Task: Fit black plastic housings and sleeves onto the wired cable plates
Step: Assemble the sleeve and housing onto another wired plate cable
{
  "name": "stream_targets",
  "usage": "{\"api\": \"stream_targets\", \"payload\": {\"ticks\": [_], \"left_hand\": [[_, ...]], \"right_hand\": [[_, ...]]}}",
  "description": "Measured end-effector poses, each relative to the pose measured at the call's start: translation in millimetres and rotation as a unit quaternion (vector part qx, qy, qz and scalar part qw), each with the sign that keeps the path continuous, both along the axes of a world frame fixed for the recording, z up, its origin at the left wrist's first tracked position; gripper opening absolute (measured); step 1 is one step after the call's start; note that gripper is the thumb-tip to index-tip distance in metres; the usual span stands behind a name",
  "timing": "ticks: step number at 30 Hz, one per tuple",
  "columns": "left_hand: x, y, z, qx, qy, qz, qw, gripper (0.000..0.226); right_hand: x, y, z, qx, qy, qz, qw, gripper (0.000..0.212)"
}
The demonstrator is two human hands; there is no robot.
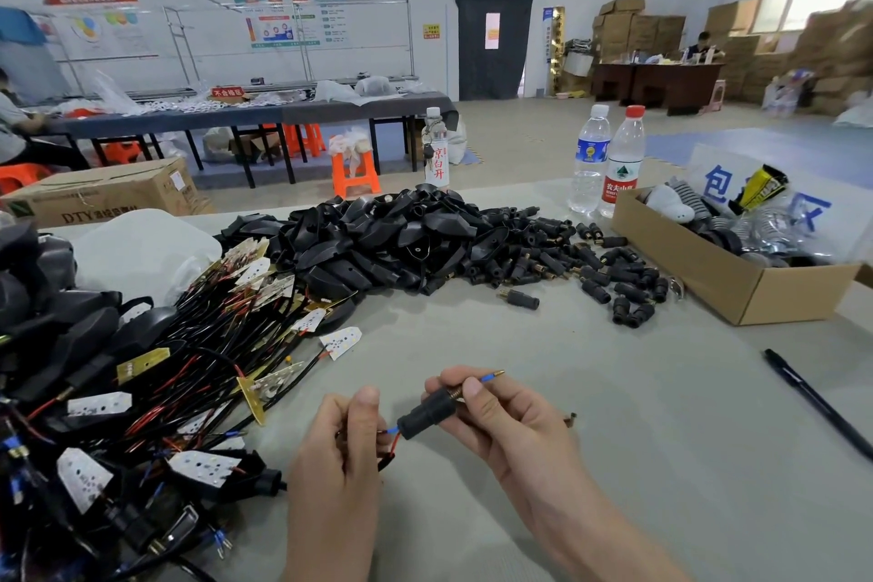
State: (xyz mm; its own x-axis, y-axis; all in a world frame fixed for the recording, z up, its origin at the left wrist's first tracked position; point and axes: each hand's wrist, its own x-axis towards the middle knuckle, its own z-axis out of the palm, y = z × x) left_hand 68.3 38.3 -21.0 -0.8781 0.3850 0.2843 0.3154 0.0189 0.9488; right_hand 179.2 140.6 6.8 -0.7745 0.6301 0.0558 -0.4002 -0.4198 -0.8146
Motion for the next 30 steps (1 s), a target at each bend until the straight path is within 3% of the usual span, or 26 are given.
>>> {"api": "stream_targets", "payload": {"ticks": [9,17,20,25,30], "left_hand": [[5.9,-2.5,3.0,0.005,0.070,-0.090,0.993,0.053],[7.8,0.5,4.0,0.003,0.055,-0.112,0.992,0.009],[7.6,0.3,5.0,0.026,0.036,-0.100,0.994,0.019],[7.3,2.2,7.9,0.040,0.002,-0.096,0.995,0.008],[5.4,3.8,5.8,0.059,-0.021,-0.109,0.992,0.026]], "right_hand": [[-2.5,6.1,-3.7,-0.102,0.012,-0.022,0.994,0.022],[-0.3,13.8,-4.5,-0.146,0.019,-0.046,0.988,0.031],[-0.7,11.7,-4.4,-0.131,0.008,-0.042,0.990,0.024],[-0.4,12.6,-5.1,-0.150,0.018,-0.036,0.988,0.025],[-1.1,11.3,-3.6,-0.173,0.026,-0.031,0.984,0.021]]}}
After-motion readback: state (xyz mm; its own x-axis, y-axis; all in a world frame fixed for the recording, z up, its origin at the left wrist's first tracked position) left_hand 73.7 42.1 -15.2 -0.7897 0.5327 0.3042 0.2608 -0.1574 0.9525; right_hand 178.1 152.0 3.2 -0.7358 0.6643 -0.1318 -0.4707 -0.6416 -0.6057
